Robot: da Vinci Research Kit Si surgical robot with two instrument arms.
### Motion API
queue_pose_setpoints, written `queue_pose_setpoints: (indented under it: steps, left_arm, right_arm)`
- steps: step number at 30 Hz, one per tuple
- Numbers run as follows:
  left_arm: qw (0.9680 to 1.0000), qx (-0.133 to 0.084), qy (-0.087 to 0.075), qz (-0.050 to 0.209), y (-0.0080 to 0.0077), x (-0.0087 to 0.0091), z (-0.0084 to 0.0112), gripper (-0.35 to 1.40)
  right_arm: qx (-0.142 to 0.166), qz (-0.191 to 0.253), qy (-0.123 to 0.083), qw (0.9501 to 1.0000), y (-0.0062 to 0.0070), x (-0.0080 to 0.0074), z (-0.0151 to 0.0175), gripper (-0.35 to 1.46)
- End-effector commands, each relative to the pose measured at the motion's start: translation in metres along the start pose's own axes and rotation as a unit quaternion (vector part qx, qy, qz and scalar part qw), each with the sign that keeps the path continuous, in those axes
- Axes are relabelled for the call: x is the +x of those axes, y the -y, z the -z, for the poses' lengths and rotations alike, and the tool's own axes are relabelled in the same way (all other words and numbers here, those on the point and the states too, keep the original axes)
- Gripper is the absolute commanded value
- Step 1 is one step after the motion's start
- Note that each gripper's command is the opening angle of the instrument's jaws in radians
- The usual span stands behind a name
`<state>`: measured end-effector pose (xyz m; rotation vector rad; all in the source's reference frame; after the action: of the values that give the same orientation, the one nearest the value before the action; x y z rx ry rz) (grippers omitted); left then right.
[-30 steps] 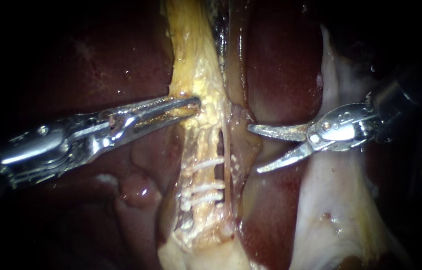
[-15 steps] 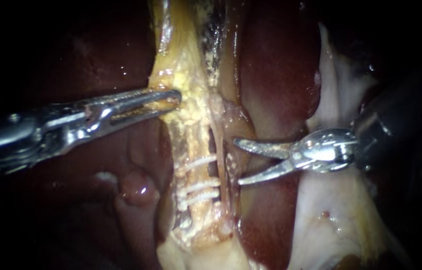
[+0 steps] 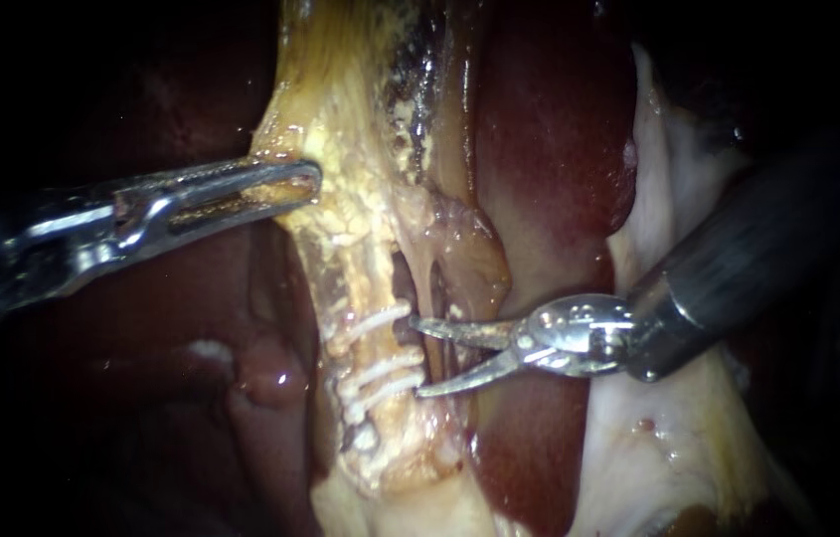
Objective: Go to the cutting position left tube
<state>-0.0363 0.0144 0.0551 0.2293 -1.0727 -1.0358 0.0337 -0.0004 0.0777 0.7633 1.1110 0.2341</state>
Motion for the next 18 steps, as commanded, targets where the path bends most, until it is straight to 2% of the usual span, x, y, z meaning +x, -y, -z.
queue_pose_setpoints:
  steps: [1,12,18]
  left_arm:
    - [1.0,0.0,0.0,0.0,0.0,0.0,0.0,-0.35]
    - [1.0,-0.002,0.0,0.0,0.0005,-0.0001,0.0002,-0.35]
    - [1.0,-0.002,0.0,0.0,0.0006,-0.0001,0.0002,-0.35]
  right_arm:
    - [0.0,-0.002,0.0,1.0,-0.0002,-0.0001,-0.0001,1.43]
    - [0.004,-0.007,0.001,1.0,-0.0016,-0.0001,-0.0012,1.43]
    - [0.036,-0.011,0.004,0.9993,-0.002,0.0005,-0.0022,1.43]
